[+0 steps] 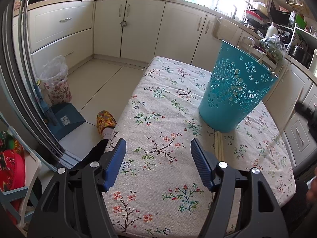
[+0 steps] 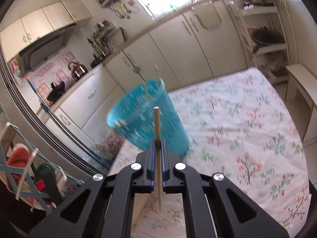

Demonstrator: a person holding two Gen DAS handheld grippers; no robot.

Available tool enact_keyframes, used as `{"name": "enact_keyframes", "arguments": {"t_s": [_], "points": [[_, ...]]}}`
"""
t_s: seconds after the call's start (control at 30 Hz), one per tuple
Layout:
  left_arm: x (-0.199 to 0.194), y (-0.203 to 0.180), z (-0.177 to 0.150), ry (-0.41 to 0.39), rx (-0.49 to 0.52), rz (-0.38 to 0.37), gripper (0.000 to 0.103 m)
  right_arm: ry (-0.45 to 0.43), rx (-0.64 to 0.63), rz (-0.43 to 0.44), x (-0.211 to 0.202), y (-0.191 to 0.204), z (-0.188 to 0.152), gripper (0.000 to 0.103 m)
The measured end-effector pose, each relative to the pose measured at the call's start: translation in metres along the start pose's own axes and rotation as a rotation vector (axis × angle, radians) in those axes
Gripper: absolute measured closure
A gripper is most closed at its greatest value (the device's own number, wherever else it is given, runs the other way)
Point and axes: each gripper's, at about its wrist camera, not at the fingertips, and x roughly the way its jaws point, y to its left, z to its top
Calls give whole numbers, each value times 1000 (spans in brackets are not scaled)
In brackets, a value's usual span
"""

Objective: Organize utensils
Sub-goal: 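Lift the stick over the teal basket and release it with the right gripper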

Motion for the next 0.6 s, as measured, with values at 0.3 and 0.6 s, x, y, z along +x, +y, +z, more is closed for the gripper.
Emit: {"name": "enact_keyframes", "arguments": {"t_s": [0.3,0.6], "points": [[-4,-5,3,-9,13,-20,38,-172,-36,121,10,40,67,97],[14,-1,2,31,-8,-20,36,-97,-19,-77,14,9,56,94]]}}
